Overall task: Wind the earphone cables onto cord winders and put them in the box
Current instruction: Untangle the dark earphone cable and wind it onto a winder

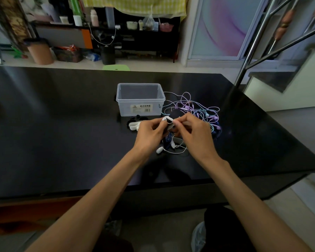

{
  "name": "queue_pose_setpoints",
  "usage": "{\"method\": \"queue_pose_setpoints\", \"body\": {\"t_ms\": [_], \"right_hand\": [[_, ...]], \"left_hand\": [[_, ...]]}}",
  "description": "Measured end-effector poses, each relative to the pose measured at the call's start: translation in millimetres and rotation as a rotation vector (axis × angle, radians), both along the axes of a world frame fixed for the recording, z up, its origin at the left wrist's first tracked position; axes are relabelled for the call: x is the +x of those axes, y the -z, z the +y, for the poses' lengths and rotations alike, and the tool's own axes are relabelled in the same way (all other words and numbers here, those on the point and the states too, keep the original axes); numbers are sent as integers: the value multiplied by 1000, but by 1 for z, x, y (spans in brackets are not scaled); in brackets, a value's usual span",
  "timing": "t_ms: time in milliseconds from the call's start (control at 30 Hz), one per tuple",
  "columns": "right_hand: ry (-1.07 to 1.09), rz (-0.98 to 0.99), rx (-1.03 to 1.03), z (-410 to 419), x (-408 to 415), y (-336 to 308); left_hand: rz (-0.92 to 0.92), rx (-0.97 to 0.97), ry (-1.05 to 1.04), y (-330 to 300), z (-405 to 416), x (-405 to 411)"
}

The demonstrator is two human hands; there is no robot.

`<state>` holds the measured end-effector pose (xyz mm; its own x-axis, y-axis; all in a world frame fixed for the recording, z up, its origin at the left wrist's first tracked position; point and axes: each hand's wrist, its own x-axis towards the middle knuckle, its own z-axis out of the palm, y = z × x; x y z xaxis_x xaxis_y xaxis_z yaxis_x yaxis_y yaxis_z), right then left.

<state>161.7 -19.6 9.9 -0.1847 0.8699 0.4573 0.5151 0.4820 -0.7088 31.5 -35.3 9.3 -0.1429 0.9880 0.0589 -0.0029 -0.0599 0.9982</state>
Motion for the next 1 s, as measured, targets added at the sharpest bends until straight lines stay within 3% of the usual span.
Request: {"method": "queue_pose_setpoints", "body": {"t_ms": [200,433,867,1000], "right_hand": [[-112,285,-248,-1,7,-11],[-134,182,-184,-2,6,-14],[-104,463,-322,0,-2,-15],[-110,457,-370,0,-2,-12]], "left_hand": [[-59,88,38,0,-3,4],[-200,52,5,-4,-4,6],[-239,93,-58,-4,-5,13],[-214,73,-92,-1,-2,7]]}}
